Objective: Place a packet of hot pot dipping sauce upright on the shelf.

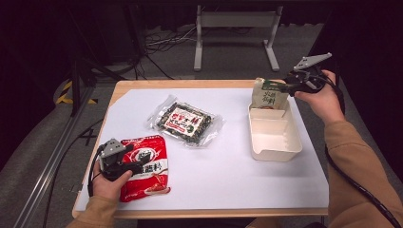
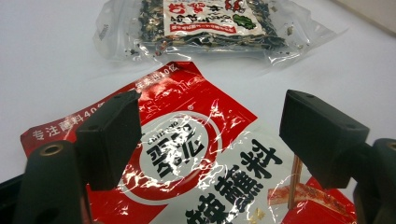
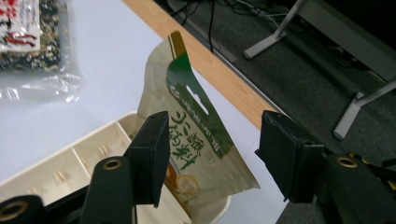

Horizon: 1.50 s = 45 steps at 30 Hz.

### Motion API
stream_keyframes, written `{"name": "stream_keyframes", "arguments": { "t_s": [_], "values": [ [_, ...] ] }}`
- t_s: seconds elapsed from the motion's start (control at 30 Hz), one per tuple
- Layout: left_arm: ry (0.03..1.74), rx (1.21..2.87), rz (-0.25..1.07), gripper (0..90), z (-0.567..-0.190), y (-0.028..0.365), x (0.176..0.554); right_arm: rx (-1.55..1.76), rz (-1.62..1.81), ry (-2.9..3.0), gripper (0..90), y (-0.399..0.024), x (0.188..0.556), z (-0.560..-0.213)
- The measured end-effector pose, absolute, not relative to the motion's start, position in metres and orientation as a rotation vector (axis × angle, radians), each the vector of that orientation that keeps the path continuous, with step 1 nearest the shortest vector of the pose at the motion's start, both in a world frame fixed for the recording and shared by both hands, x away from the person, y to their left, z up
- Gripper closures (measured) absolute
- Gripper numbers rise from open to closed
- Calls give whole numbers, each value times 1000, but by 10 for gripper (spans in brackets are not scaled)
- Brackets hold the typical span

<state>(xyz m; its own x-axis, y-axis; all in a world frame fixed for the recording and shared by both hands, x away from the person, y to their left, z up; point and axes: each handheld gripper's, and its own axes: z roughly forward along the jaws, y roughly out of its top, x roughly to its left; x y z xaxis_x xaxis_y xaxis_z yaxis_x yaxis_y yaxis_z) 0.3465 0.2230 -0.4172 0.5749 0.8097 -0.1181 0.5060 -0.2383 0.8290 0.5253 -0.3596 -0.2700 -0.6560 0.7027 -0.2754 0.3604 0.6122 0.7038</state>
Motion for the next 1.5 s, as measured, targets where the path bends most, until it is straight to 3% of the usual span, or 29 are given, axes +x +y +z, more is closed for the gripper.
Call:
{"name": "stream_keyframes", "arguments": {
  "t_s": [0.67,1.5],
  "values": [
    [1040,1921,421,210,-414,214,352,845,1089,2197,363,-348,464,-248],
    [976,1896,365,197,-396,210,344,848,1376,2218,335,-298,391,-297]
  ]
}}
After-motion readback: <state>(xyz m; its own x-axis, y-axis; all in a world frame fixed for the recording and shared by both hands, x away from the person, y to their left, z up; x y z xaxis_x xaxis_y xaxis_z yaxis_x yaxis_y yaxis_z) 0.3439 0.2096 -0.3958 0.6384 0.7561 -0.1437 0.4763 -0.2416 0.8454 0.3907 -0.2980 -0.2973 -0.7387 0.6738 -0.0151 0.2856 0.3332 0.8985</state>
